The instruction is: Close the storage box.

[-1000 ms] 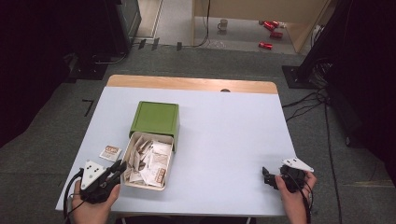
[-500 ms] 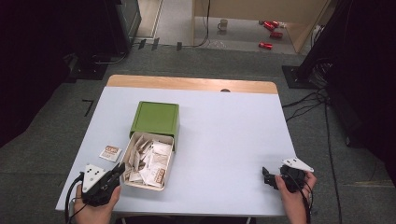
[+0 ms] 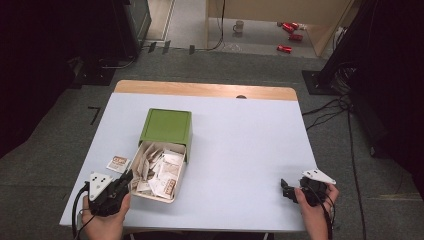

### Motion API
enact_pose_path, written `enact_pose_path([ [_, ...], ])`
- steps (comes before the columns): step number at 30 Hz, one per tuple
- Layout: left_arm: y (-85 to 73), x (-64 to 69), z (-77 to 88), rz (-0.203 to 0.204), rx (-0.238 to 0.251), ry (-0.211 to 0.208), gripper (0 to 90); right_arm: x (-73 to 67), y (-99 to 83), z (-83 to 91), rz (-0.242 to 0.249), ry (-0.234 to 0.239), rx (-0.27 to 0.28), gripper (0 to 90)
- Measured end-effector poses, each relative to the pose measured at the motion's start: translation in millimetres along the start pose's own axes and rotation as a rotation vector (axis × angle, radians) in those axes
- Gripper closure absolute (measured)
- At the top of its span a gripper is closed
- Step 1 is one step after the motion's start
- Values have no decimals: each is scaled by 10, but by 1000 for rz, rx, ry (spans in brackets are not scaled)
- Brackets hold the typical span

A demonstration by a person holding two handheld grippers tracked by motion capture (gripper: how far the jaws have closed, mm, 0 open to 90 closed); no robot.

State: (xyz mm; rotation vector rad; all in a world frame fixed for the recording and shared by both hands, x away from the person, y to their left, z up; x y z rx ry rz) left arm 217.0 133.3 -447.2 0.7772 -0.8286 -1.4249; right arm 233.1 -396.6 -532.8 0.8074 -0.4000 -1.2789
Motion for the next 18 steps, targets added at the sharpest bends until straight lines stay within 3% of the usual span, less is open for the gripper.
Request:
enact_pose_path([
  [4, 37, 37, -10, 32, 26, 15, 900, 0, 0, 0, 0, 0, 0, 41],
  [11, 78, 69, -36, 51, 45, 16, 898, 1, 0, 0, 0, 0, 0, 41],
  [18, 91, 118, -18, 110, 76, 20, 895, 1, 1, 0, 0, 0, -1, 41],
])
Point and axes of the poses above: each handheld gripper's, and its own axes: z roughly backward along the jaws, y roughly out of its top, x roughly to its right, the point moved 4 cm from there along -z, roughly forward along the jaws, and after that the axes turned 13 degrees about y, right-handed, at the moved point
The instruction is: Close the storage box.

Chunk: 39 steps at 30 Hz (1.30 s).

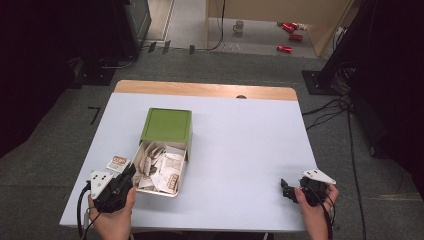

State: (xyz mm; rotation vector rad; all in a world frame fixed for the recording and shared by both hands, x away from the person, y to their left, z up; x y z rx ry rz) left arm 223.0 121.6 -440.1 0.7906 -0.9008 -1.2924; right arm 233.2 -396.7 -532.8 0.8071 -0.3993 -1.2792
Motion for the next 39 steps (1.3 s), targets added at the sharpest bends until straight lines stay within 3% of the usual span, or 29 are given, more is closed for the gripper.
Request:
enact_pose_path([
  [12, 93, 66, -54, 46, 57, 11, 895, 1, 0, 0, 0, 0, 0, 41],
  [15, 111, 81, -71, 39, 63, 15, 893, 1, 0, 0, 0, 0, 0, 41],
  [28, 263, 122, -233, -2, 38, 0, 886, 1, 0, -1, 0, 0, 0, 41],
  [35, 105, 152, -452, 5, -25, 9, 881, 1, 0, 0, 0, 0, 0, 41],
  [37, 56, 140, -503, 9, -19, -11, 877, 1, 0, -1, 0, 1, 0, 41],
  [39, 81, 167, -518, -6, -13, 1, 876, 2, 0, -1, 0, 1, 0, 41],
])
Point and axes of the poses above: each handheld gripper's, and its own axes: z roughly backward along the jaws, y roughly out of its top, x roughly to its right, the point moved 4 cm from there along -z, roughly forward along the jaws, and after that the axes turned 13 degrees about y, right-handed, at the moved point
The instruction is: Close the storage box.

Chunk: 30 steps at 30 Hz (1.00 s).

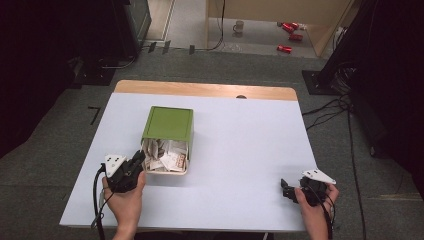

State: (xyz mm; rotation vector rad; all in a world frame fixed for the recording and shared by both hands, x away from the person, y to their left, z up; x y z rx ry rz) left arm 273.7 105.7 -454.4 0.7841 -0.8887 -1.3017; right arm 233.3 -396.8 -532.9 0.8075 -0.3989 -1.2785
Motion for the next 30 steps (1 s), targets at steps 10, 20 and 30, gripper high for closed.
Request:
enact_pose_path([
  [10, 1, -55, -61, -15, -37, -83, 805, 0, 0, 0, 0, 0, 0, 41],
  [20, -358, -152, 110, -69, -107, -170, 573, -1, 0, 1, 0, -1, 1, 41],
  [30, -526, -108, 83, -137, -158, -153, 477, -2, -1, 1, 0, -1, 1, 41],
])
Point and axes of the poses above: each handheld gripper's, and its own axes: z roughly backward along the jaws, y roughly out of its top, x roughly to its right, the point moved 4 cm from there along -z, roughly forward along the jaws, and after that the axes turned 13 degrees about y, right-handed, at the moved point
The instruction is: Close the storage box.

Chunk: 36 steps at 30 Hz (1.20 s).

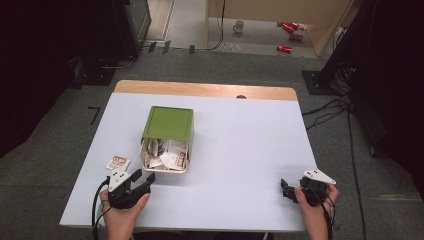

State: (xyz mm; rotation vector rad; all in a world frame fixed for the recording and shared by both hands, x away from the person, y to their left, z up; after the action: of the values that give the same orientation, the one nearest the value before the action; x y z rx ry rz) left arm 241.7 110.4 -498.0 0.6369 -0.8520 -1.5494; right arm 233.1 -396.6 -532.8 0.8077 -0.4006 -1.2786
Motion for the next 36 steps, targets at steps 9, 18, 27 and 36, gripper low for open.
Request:
enact_pose_path([
  [9, 6, 29, -67, -24, -17, 31, 510, 1, 0, 0, 0, 1, 0, 41],
  [18, 108, 39, -120, -20, -2, 38, 538, 0, 0, -1, 0, 0, -1, 41],
  [27, 132, 46, -233, -11, -13, 46, 538, 1, 0, -1, 0, 1, 0, 41],
  [36, 160, 46, -291, -4, -15, 51, 539, 1, 0, -1, 0, 1, 0, 41],
])
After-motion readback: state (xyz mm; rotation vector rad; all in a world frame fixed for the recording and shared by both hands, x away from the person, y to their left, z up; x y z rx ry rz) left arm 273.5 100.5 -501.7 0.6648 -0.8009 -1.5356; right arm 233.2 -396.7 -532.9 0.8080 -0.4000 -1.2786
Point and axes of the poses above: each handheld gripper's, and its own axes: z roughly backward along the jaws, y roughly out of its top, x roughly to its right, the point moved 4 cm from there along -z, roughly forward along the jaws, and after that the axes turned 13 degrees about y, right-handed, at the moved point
